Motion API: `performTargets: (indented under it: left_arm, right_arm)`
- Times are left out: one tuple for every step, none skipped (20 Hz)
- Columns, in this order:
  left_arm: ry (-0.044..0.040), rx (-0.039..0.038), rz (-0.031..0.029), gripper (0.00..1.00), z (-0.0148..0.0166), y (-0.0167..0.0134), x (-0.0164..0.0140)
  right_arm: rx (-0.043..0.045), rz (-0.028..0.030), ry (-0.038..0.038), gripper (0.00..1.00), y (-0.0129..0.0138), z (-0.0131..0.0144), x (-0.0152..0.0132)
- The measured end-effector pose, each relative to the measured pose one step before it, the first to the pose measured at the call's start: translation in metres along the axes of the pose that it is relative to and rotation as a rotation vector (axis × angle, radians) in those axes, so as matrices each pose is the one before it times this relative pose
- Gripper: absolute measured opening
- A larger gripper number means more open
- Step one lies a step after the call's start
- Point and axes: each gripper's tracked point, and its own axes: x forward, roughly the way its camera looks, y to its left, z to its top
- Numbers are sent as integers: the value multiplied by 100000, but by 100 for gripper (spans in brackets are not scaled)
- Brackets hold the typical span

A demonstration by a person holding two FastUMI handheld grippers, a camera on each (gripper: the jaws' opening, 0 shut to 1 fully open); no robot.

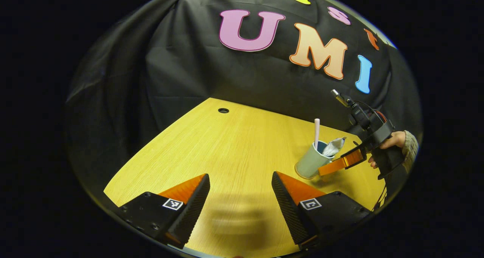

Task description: Put the toothbrush and toothpaste on the desktop into the cup, then pick up the cup and place it on the coaster on the desktop.

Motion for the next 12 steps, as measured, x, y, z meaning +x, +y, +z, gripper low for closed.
performTargets:
  left_arm:
    - [-276, 675, -999, 95, 205, -414, 3]
    - [-263, 773, -1171, 95, 99, -700, 31]
    - [-71, 784, -1562, 95, 217, -734, 147]
    - [128, 800, -1489, 95, 13, -777, 24]
    - [190, 635, -1580, 95, 146, -789, 144]
    - [-39, 113, -1565, 95, 259, -769, 92]
    - [-153, -731, -1962, 95, 327, -1019, 125]
    - [-656, -977, -1892, 95, 399, -960, 69]
    - [-847, -932, -1576, 95, 442, -966, 231]
    - [-537, -859, -1746, 95, 229, -1007, 109]
    - [-499, -649, -1852, 95, 217, -898, 279]
    - [51, -392, -2134, 95, 48, -949, 331]
  right_arm:
    - [2460, 1808, -5158, 84, 122, 499, -1581]
    - [2253, 1437, -4786, 100, 184, 350, -1031]
    - [1952, 300, -5388, 100, -103, 298, -1246]
    - [1163, -892, -4667, 95, -347, 150, -1238]
    - [1002, -1648, -4589, 99, -616, -208, -1309]
    - [1054, -1515, -3465, 94, -557, -244, -1059]
    - [1445, -1495, -3325, 99, -371, -291, -1273]
    - [2431, -2067, -2612, 99, -444, -459, -1106]
    - [3225, -1422, -1933, 94, -356, -514, -1003]
    - [3678, -520, -2056, 99, -504, -561, -1006]
    - [3635, -667, -2110, 99, -792, -587, -768]
    - [3001, -728, -1887, 95, -579, -568, -670]
